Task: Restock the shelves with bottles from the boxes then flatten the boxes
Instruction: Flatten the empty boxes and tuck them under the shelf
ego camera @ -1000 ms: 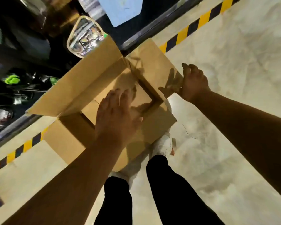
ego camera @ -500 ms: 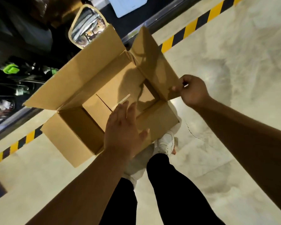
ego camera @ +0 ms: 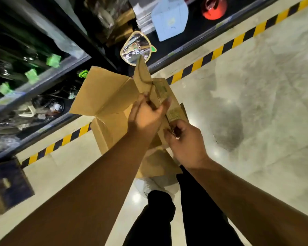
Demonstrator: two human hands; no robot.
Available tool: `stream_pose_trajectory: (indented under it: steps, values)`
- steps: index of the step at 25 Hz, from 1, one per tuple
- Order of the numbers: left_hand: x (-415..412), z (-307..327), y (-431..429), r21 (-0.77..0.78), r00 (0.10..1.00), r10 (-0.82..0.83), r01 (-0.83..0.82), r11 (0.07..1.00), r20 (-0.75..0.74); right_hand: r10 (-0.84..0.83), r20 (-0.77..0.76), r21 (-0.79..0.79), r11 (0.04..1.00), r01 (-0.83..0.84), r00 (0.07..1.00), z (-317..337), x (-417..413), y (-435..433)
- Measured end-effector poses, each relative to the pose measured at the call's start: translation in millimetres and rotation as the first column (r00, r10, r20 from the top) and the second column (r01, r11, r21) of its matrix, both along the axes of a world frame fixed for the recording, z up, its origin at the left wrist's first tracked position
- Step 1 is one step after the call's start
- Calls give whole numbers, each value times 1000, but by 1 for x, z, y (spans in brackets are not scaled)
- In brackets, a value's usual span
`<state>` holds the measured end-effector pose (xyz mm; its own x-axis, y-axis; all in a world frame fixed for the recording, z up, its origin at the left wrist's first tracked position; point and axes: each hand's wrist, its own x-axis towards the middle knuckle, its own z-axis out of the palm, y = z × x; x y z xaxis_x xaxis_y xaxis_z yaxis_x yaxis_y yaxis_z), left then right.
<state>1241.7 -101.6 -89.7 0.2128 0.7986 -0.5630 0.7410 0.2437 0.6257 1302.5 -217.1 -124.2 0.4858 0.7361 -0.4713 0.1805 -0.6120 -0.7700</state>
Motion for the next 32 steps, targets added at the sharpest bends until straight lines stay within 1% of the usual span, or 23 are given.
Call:
stream_pose_trajectory:
  steps: [2,4,7,8,9,10,11,12,14,15,16,17,18,19,20,21,22,24,25,27,28,30,32]
  values:
    - [-33,21,2,20,999,15,-14,1000,-34,25,-37,20,999,-25,999,21,-43,-2]
    - [-70,29,3,25,993,34,-32,999,-116,70,-64,16,997,-69,996,31,-81,0]
    - [-131,32,5,111,971,104,-82,990,-217,237,-133,16,971,-237,962,30,-126,9]
    - [-152,32,7,108,973,132,-113,988,-190,312,-166,24,950,-313,935,29,-140,11]
    - [-172,34,9,70,979,165,-157,985,-121,377,-176,33,926,-377,909,26,-151,12]
    - [-189,39,10,1,971,238,-238,971,9,404,-175,38,914,-404,898,20,-160,12]
    - [-203,47,13,-37,945,305,-303,952,119,404,-165,24,914,-406,900,15,-166,14]
    - [-214,52,13,-161,852,464,-436,885,243,391,-154,-11,918,-397,908,8,-164,18]
    - [-250,47,9,-319,664,656,-574,754,359,387,-75,-125,910,-394,919,-6,-156,32]
    - [-268,45,9,-312,665,663,-584,749,344,413,21,-175,898,-403,911,-14,-153,40]
    - [-283,43,6,-311,667,698,-626,715,261,451,130,-213,883,-419,883,-24,-151,49]
    - [-299,40,3,-217,739,653,-618,755,166,499,217,-248,859,-447,839,-33,-151,56]
    - [-320,35,1,-26,825,565,-565,825,2,547,262,-286,831,-477,795,-40,-152,61]
    - [-338,25,-4,43,904,413,-411,911,-108,588,261,-334,799,-500,766,-47,-155,64]
    - [-353,16,-9,72,922,337,-329,942,-191,626,231,-383,762,-522,745,-54,-158,67]
    - [-366,7,-11,97,919,313,-298,950,-239,659,190,-417,725,-548,727,-58,-162,69]
    - [-373,5,-8,110,918,333,-316,942,-215,686,159,-425,697,-578,710,-62,-167,71]
    - [-388,-8,-4,149,879,442,-420,895,-180,719,127,-430,660,-616,683,-71,-180,75]
    - [-393,-14,-3,246,870,441,-389,888,-218,716,120,-439,660,-610,688,-76,-185,76]
    - [-389,-22,-4,515,878,347,-141,846,-330,694,100,-449,671,-590,713,-84,-190,79]
    - [-381,-26,-5,577,906,262,-24,816,-333,686,89,-446,676,-587,722,-86,-190,80]
    - [-353,-36,-12,522,937,29,167,836,-347,701,92,-446,664,-601,707,-86,-184,79]
    - [-327,-60,-14,368,905,-159,314,875,-394,759,182,-473,625,-622,625,-84,-174,74]
